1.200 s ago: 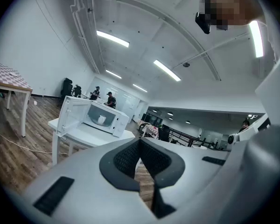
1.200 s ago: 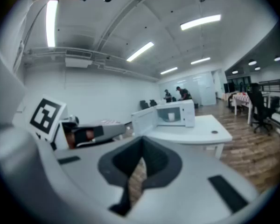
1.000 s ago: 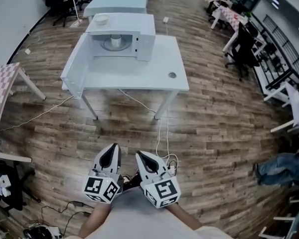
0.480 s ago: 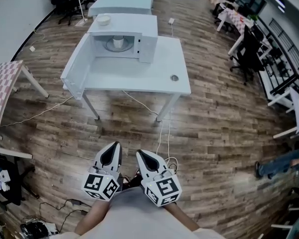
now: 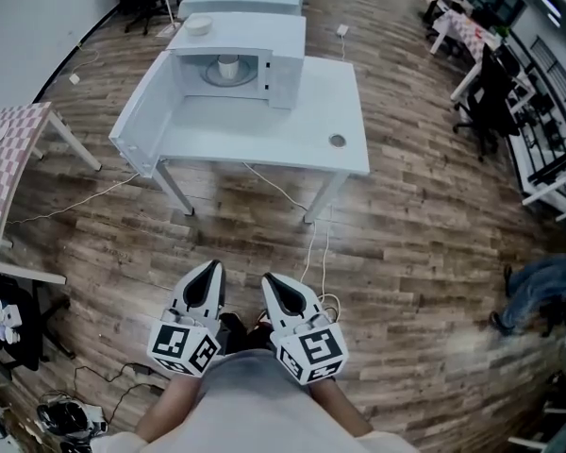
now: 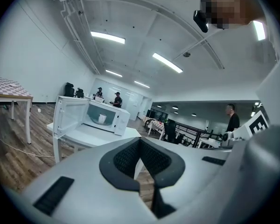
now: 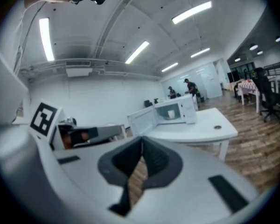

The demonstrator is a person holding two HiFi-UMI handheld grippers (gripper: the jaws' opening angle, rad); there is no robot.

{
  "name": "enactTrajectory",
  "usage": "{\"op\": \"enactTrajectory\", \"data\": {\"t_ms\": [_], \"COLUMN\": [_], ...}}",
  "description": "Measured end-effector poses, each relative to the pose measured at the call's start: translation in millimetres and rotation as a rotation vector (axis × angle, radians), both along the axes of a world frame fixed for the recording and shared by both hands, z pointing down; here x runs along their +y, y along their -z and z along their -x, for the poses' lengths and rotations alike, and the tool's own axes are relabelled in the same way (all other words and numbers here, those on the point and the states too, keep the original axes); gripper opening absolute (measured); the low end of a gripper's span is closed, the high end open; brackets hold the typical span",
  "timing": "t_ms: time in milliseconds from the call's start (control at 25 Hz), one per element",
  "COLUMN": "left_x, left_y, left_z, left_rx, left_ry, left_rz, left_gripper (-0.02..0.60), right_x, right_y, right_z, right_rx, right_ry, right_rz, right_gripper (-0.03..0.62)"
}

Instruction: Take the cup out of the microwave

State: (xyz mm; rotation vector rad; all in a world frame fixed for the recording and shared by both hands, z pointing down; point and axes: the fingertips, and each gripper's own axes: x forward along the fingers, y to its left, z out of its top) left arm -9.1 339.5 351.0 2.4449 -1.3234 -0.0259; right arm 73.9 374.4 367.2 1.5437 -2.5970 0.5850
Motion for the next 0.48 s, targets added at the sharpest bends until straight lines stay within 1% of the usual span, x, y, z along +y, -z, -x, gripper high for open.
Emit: {"op": "enactTrajectory", "data": {"t_ms": [320, 480], "left_x": [4, -3], "left_y": [-14, -14], "left_z": [-20, -25], "left_rx": [-0.003, -0.007], "left_ry": [-0.002, -0.008], "left_rz": [0.04, 0.036], "left_gripper": [0.015, 0.015], "right_x": [2, -7], "right_y": [-13, -14], "right_z": [-17, -23], "right_rx": [-0.006, -0.007], "right_ry": [0.006, 0.0], "right_rz": [0.033, 0.03], "right_gripper": [0.023, 0.023]}}
